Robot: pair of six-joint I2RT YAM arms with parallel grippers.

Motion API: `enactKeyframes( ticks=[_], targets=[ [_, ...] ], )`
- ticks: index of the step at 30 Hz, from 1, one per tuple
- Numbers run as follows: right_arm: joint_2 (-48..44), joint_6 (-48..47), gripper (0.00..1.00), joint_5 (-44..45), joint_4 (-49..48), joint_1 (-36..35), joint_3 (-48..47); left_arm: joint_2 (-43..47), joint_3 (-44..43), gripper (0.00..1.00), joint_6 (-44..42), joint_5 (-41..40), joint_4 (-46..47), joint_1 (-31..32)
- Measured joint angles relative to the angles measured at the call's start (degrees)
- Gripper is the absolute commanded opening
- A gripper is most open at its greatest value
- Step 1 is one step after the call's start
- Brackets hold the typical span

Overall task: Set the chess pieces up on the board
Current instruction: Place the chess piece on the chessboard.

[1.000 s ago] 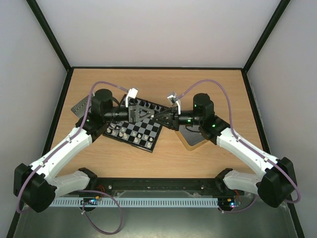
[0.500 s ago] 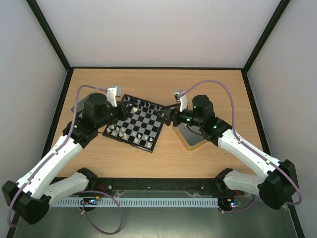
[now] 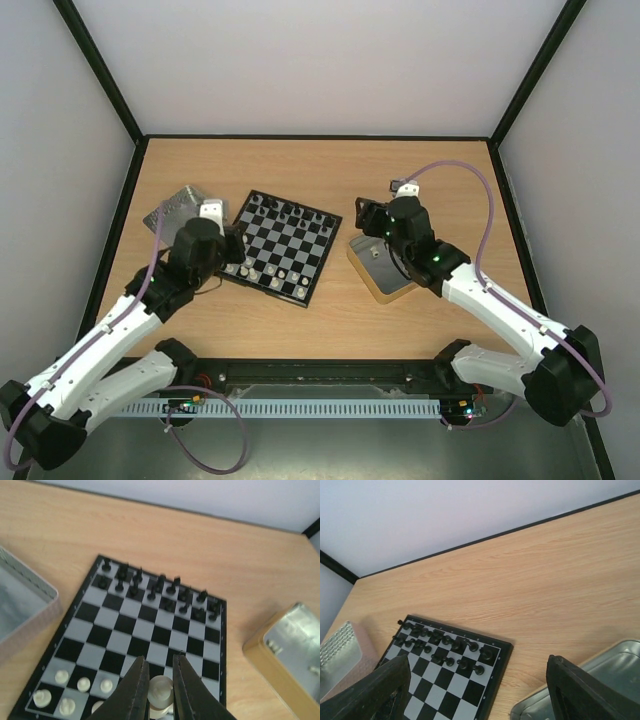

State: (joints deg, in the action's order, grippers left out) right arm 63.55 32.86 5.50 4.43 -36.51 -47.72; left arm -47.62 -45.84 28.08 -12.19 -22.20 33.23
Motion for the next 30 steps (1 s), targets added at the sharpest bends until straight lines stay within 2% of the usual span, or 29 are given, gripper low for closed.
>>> enactKeyframes(
  ticks=[5, 14, 21, 30],
  targets=[
    [-0.15, 1.51, 0.73, 2.01, 0.0, 0.0, 1.05, 1.79, 7.69, 0.02, 2.47, -3.06, 2.12, 5.66],
    [0.37, 2.38, 0.74, 2.43, -0.07, 0.0, 1.11, -1.25, 13.33, 0.02, 9.27, -9.27, 7.91, 15.08],
    [0.61, 2.4, 0.74, 2.43, -0.2, 0.0, 1.75, -3.58, 20.13, 0.03, 11.58, -12.22, 12.44, 16.63],
    [0.63, 2.56, 0.74, 2.43, -0.39, 0.0, 2.23, -9.9, 22.86, 0.02, 12.72, -13.7, 19.28, 16.63]
  ],
)
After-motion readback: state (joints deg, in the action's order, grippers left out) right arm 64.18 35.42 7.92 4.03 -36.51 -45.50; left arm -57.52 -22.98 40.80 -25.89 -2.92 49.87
